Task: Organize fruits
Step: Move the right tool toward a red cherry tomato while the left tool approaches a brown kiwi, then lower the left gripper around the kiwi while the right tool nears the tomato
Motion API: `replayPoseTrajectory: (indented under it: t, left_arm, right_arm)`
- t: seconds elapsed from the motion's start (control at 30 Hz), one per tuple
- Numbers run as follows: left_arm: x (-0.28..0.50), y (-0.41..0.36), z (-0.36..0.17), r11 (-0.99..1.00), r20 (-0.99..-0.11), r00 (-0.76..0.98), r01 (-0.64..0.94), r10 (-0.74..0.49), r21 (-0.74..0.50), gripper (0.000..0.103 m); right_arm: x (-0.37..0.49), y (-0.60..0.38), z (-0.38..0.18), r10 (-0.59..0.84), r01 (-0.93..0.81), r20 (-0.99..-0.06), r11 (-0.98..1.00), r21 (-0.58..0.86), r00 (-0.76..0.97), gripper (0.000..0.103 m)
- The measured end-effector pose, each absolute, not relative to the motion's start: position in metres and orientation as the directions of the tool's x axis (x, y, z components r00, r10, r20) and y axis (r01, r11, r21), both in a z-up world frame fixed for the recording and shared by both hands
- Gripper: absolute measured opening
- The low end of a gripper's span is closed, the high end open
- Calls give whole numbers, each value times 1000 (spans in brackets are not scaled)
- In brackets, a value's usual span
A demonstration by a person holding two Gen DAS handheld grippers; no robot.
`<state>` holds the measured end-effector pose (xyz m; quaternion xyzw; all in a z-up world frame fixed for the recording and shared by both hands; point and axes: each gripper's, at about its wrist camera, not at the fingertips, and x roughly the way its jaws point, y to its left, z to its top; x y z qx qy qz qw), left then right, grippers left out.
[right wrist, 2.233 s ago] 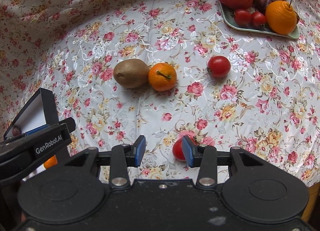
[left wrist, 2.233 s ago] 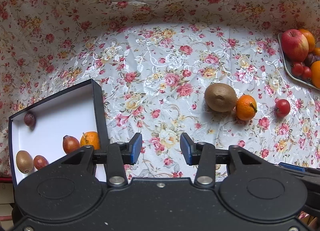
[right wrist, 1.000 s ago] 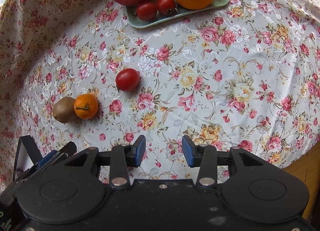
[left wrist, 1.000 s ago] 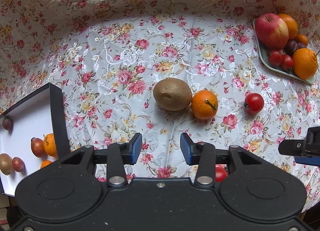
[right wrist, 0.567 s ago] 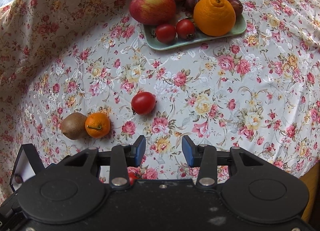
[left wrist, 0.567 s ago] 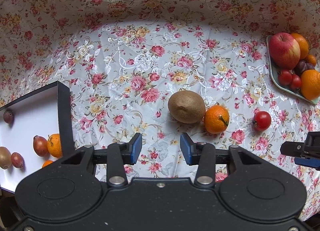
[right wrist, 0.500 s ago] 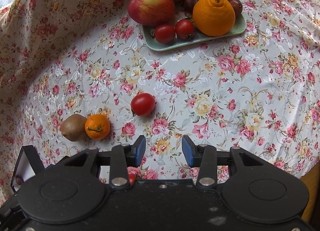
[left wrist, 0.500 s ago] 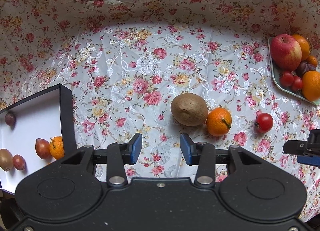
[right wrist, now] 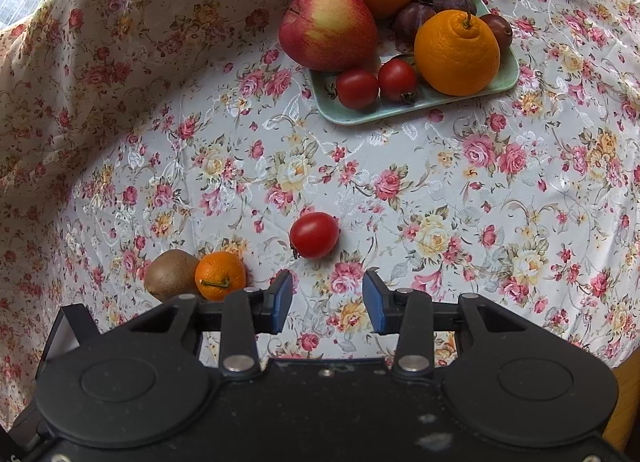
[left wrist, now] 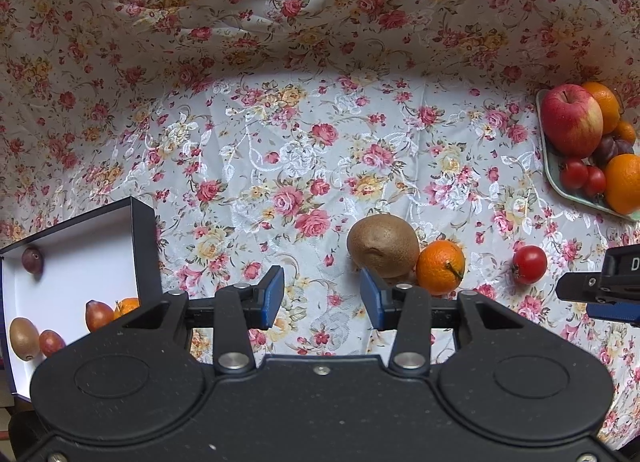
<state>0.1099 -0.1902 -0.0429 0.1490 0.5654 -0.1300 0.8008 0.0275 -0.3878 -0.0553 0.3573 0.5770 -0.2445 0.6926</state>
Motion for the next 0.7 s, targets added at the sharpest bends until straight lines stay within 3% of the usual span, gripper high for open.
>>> replayPoseTrajectory:
  t: [0.23, 0.7]
  left_arm:
    - [119, -198, -35, 926, -932, 362, 359, -19, 120, 52]
    - [141, -207, -51, 944, -940, 319, 331, -119, -7, 52]
  right_arm:
    - [26, -383, -52, 72, 732, -973, 647, 214, 220, 42]
    - [33, -392, -64, 55, 763, -981, 621, 180, 187, 42]
